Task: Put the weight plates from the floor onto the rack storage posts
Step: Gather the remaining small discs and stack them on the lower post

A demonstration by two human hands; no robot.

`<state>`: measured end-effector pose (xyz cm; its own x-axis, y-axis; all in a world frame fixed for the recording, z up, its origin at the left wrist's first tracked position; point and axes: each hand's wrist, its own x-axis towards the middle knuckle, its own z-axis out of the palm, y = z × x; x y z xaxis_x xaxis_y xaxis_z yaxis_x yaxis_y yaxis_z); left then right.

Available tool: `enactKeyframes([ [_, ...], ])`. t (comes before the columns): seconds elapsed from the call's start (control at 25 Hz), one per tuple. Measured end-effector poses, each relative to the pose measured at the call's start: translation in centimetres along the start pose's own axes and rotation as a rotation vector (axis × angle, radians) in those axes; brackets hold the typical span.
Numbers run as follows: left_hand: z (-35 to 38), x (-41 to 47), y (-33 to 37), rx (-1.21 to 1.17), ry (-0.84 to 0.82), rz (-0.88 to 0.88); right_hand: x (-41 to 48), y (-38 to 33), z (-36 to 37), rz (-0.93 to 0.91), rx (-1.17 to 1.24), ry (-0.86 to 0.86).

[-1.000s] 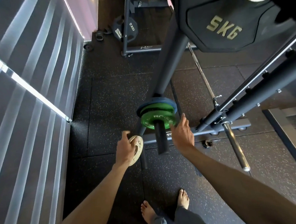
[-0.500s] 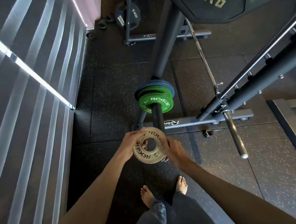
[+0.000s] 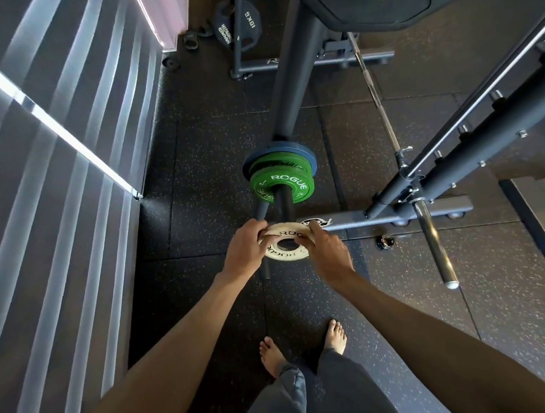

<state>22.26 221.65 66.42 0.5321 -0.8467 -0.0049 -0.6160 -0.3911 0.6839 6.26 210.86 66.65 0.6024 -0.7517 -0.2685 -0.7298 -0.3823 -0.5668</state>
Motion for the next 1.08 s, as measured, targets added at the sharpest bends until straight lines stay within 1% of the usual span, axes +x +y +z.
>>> enactKeyframes([
  [0.08, -0.2, 0.0, 0.0, 0.175, 0.034, 0.047, 0.5, -0.4, -0.3, -0.07, -0.069, 0.069],
  [0.16, -0.4, 0.9, 0.6, 0.279, 0.087, 0.068, 1.6, -0.8, -0.7, -0.049, -0.114, 0.11],
  [0.2, -0.4, 1.8, 0.9, 0.309, 0.104, 0.061, 2.2, -1.3, -1.3, -0.002, -0.136, 0.107],
  [0.28, -0.5, 4.0, 1.7, 0.314, 0.115, -0.01, 4.7, -1.6, -1.8, 0.181, -0.079, 0.107],
  [0.32, -0.5, 5.0, 2.1, 0.269, 0.127, -0.069, 5.9, -1.7, -2.1, 0.277, 0.013, 0.1],
  [0.36, -0.4, 5.8, 2.4, 0.177, 0.161, -0.138, 6.9, -1.9, -2.3, 0.358, 0.16, 0.089],
  [0.44, 0.0, 6.5, 2.9, -0.092, 0.258, -0.296, 8.2, -1.8, -1.8, 0.401, 0.436, 0.063],
  [0.48, 0.2, 6.6, 3.3, -0.2, 0.289, -0.367, 8.4, -1.9, -1.3, 0.378, 0.486, 0.056],
  [0.56, 0.7, 6.7, 3.7, -0.294, 0.304, -0.437, 8.7, -2.7, -0.4, 0.332, 0.449, 0.08],
  [0.68, 0.5, 7.9, 3.4, -0.342, 0.315, -0.416, 9.5, -3.6, -0.2, 0.323, 0.45, 0.122],
  [0.88, 0.1, 10.1, 2.5, -0.335, 0.309, -0.412, 11.7, -4.1, -0.2, 0.302, 0.387, 0.133],
  [0.96, 0.1, 10.9, 2.6, -0.34, 0.313, -0.438, 12.7, -4.3, -0.4, 0.296, 0.381, 0.122],
  [1.08, -0.1, 11.3, 2.3, -0.304, 0.31, -0.419, 13.3, -4.4, -0.9, 0.274, 0.36, 0.096],
])
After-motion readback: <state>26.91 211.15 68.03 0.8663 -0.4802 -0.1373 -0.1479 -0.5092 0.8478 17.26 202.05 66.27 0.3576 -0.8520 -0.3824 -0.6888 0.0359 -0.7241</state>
